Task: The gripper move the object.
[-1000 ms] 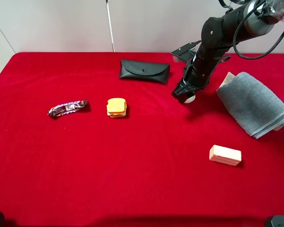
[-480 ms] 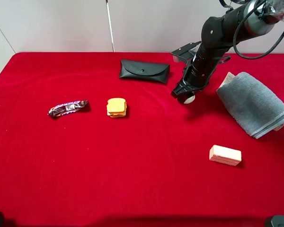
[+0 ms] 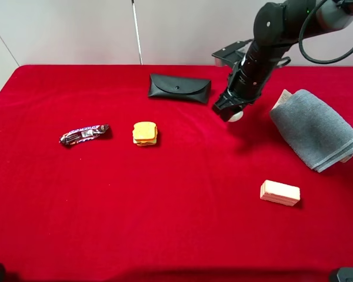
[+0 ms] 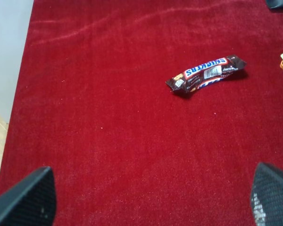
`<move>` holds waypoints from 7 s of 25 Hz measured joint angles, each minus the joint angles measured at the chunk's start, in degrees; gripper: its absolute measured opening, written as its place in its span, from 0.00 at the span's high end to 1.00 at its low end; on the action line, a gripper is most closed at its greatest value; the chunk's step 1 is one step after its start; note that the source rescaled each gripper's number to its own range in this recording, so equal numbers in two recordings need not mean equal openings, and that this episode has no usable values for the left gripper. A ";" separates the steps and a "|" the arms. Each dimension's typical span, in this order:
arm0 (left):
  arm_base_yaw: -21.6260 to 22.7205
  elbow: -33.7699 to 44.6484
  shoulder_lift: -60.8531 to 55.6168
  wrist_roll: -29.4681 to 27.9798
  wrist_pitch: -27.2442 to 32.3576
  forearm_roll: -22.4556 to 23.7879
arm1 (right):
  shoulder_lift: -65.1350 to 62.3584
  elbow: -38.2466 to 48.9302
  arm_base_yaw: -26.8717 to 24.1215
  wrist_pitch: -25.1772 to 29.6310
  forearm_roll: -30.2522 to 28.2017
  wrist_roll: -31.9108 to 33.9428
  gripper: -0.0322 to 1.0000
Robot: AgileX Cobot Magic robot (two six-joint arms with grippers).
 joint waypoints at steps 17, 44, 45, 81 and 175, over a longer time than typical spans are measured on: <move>0.00 0.00 0.00 0.00 0.00 0.00 | -2.98 -0.18 17.71 4.29 -0.27 2.83 0.96; 0.00 0.00 0.00 0.00 0.00 0.00 | -0.23 -0.18 37.51 -3.80 1.19 5.90 0.97; 0.00 0.00 0.00 0.00 0.00 0.00 | 0.34 -0.18 37.51 -3.98 1.19 5.95 0.97; 0.00 0.00 0.00 0.00 0.00 0.00 | 6.32 -0.18 37.58 -10.97 1.47 6.11 0.97; 0.00 0.00 0.00 0.00 0.00 0.00 | -89.78 43.08 37.58 21.46 1.67 12.96 0.00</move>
